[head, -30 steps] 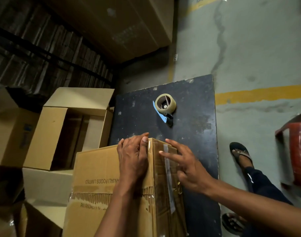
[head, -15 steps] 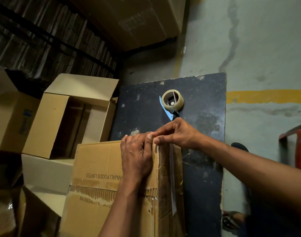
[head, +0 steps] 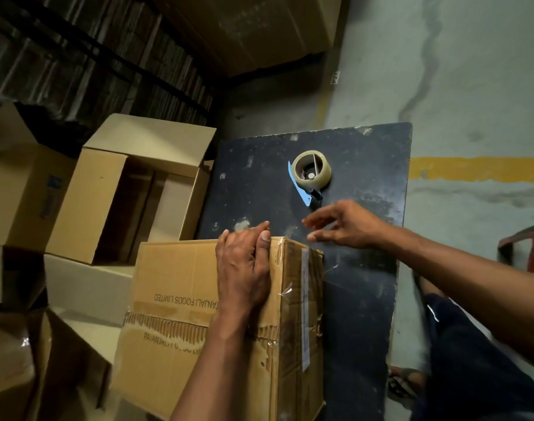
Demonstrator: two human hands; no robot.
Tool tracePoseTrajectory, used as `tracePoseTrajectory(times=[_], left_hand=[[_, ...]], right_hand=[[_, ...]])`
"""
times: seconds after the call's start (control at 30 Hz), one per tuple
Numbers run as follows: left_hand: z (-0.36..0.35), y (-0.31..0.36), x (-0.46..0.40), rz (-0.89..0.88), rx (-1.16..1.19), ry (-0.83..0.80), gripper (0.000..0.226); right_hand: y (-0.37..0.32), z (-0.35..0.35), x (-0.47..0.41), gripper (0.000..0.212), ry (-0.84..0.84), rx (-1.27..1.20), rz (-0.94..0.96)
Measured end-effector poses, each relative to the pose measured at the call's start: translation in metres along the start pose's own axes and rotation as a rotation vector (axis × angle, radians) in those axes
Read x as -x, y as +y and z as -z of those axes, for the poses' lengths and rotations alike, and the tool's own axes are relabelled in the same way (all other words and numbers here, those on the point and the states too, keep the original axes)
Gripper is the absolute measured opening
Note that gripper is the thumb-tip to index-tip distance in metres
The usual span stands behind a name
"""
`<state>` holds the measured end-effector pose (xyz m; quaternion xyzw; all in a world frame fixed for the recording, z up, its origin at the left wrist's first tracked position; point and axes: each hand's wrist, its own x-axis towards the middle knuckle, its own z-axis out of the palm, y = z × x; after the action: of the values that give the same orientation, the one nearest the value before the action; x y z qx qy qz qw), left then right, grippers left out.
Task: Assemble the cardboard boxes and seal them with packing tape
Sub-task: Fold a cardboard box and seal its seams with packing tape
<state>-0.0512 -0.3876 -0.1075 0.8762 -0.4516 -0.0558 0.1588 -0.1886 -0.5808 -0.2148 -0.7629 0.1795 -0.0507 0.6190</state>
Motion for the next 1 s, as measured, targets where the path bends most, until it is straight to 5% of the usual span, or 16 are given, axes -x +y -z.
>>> tracePoseTrajectory(times=[0.1, 0.23, 0.37, 0.5, 0.67, 1.0], left_hand=[[0.0, -0.001, 0.001, 0.012, 0.026, 0.004, 0.053], [0.0, -0.002, 0.001, 0.025, -0.001, 0.025, 0.048], [0.005, 0.006, 0.016, 0.035, -0.143, 0.142, 0.045], [0.018, 0.004, 0.052, 0.051, -0.051, 0.152, 0.047], [0.034, -0.011, 0.122, 0.07, 0.044, 0.214, 0.04], [0.031, -0.036, 0.241, 0.166, 0.038, 0.329, 0.038]], right_hand=[[-0.031, -0.012, 0.004, 0.056, 0.04, -0.113, 0.206], [-0.036, -0.04, -0.003, 0.059, 0.026, 0.08, 0.354], [-0.006, -0.027, -0.004, 0.064, -0.012, 0.357, 0.314], [0.002, -0.011, 0.016, 0.096, -0.013, 0.58, 0.263], [-0.061, -0.033, 0.017, 0.085, 0.175, 0.52, 0.672], [-0.051, -0.037, 0.004, 0.074, 0.014, 0.735, 0.782]])
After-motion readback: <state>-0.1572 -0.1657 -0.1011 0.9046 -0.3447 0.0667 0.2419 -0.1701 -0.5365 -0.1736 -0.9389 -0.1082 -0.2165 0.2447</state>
